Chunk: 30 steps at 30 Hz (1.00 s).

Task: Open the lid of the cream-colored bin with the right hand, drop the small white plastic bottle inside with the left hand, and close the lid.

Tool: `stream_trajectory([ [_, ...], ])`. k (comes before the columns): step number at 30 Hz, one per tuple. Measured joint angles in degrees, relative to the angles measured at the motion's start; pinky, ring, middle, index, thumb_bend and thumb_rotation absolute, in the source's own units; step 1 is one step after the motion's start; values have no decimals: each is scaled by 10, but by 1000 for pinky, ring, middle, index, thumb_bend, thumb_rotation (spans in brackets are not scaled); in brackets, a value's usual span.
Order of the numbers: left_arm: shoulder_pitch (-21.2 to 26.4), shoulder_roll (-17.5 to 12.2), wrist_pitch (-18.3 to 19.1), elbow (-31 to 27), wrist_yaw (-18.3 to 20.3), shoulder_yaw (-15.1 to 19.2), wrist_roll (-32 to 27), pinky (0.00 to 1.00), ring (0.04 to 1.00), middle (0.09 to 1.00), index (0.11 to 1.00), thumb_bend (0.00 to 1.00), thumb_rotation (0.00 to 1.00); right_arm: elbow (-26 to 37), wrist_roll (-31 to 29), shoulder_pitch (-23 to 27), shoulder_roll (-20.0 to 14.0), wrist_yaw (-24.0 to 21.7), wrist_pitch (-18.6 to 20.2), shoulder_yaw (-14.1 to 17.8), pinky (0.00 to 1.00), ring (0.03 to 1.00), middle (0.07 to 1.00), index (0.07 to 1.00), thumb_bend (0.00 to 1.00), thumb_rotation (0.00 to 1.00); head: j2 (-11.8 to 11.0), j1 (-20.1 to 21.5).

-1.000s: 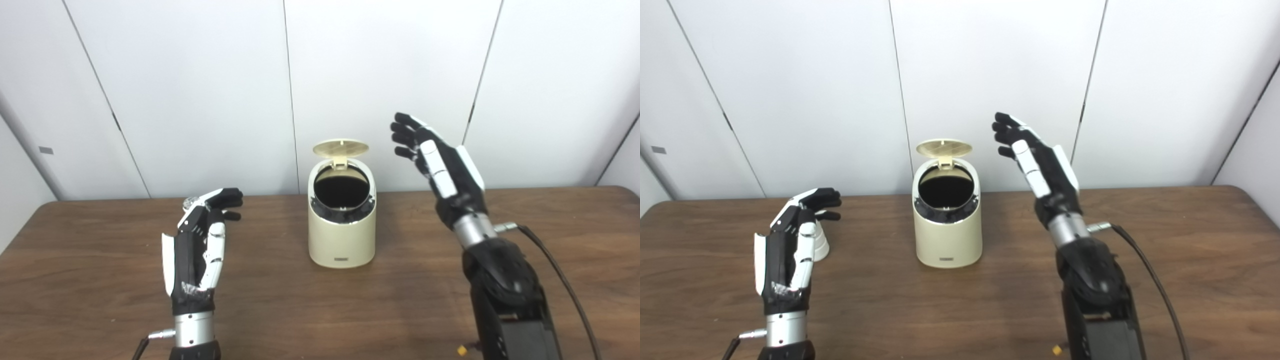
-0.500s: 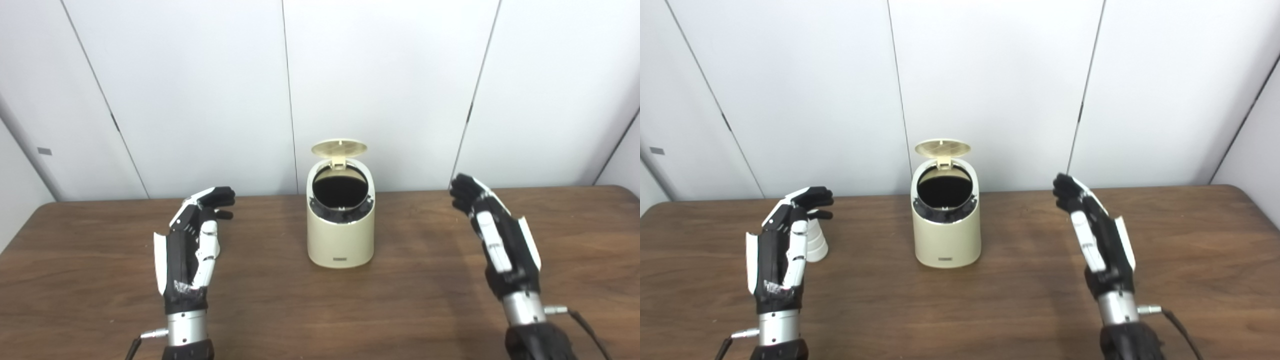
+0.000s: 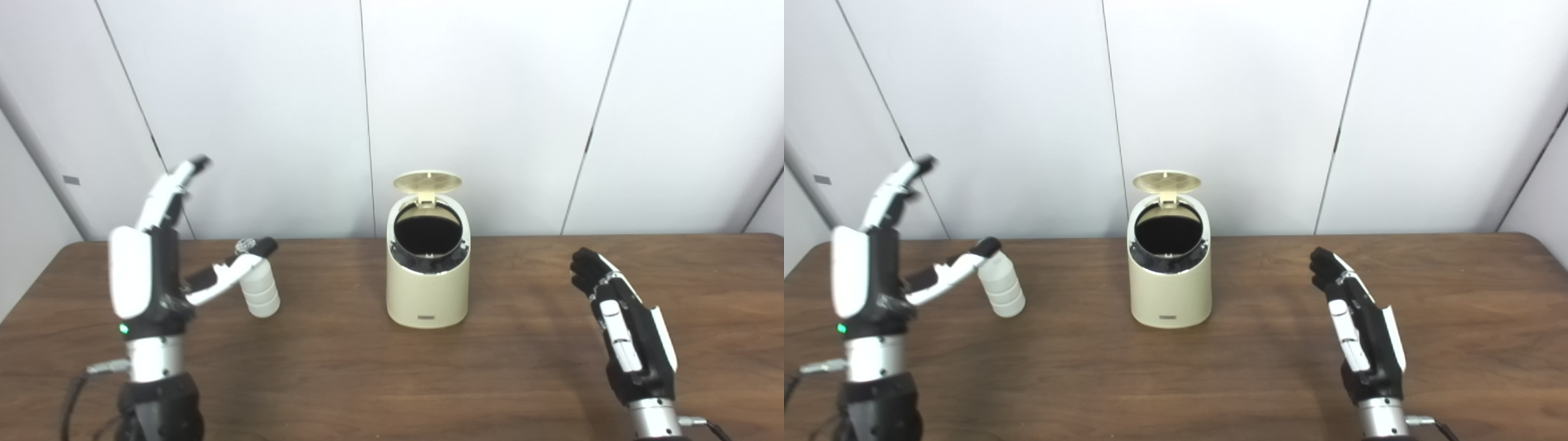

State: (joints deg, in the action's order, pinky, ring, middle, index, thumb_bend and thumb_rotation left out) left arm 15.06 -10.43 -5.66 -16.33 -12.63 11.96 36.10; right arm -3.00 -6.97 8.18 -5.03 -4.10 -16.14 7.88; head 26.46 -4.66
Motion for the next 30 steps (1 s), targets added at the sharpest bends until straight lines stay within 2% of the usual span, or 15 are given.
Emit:
stream_trajectory([
  [3, 2, 0, 6, -1, -8, 11, -10, 979, 999, 972, 918, 1000, 455, 0, -3, 0, 0, 0, 0, -2, 894, 871, 859, 836, 158, 744, -1, -3],
  [7, 2, 1, 7, 0, -33, 28, -22, 925, 1000, 999, 968, 997, 455, -7, -6, 0, 0, 1, 0, -2, 882, 857, 849, 828, 143, 719, -2, -4],
  [9, 2, 1, 14, 0, -42, 38, -32, 985, 1000, 1000, 994, 998, 472, -8, -6, 0, 0, 2, 0, -1, 883, 857, 849, 828, 159, 718, -3, -7],
  [10, 2, 1, 24, 0, -42, 41, -40, 994, 1000, 1000, 998, 1000, 489, -8, -7, 0, 0, 2, 0, -1, 880, 856, 847, 824, 157, 720, -3, -9],
  [12, 2, 0, 63, 0, -18, 43, -72, 999, 1000, 1000, 1000, 1000, 489, -8, -7, 0, 0, 2, 0, -1, 876, 856, 846, 822, 154, 725, -4, -14],
  [14, 1, -4, 104, 3, 17, 41, -111, 789, 957, 1000, 1000, 1000, 455, -8, -7, 0, 0, 2, 0, -1, 886, 863, 851, 826, 146, 730, -6, -17],
  [16, 1, -12, 125, 14, 45, 36, -144, 732, 936, 1000, 1000, 1000, 441, -8, -7, 1, 0, 2, 0, -2, 883, 861, 850, 825, 143, 733, -6, -17],
  [17, 2, -17, 135, 24, 58, 34, -160, 805, 974, 1000, 1000, 1000, 441, -8, -7, 1, 0, 2, 0, -2, 879, 859, 847, 822, 148, 733, -6, -17],
  [18, 2, -21, 145, 32, 70, 34, -174, 835, 987, 1000, 1000, 1000, 440, -8, -7, 1, 0, 2, 1, -2, 877, 856, 844, 821, 151, 732, -6, -17],
  [20, 1, -21, 166, 46, 82, 34, -199, 850, 997, 1000, 1000, 1000, 442, -7, -7, 1, 0, 2, 1, -2, 875, 854, 842, 819, 155, 729, -6, -17],
  [22, 0, -21, 172, 56, 86, 31, -210, 876, 1000, 1000, 1000, 1000, 463, -6, -8, 1, 0, 2, 1, -3, 905, 870, 853, 827, 135, 728, -6, -17],
  [23, 0, -21, 172, 61, 87, 30, -213, 948, 1000, 1000, 1000, 1000, 466, -6, -10, 1, 0, 1, 1, -4, 902, 870, 852, 826, 127, 729, -6, -17],
  [24, -1, -21, 172, 65, 88, 29, -218, 973, 1000, 1000, 1000, 1000, 467, -6, -11, 1, 0, 0, 1, -4, 901, 870, 851, 826, 124, 730, -8, -18],
  [30, -3, -30, 184, 71, 115, 22, -262, 1000, 1000, 1000, 1000, 1000, 501, -7, -14, 1, 0, 0, 0, -4, 896, 863, 850, 829, 141, 728, -8, -18],
])
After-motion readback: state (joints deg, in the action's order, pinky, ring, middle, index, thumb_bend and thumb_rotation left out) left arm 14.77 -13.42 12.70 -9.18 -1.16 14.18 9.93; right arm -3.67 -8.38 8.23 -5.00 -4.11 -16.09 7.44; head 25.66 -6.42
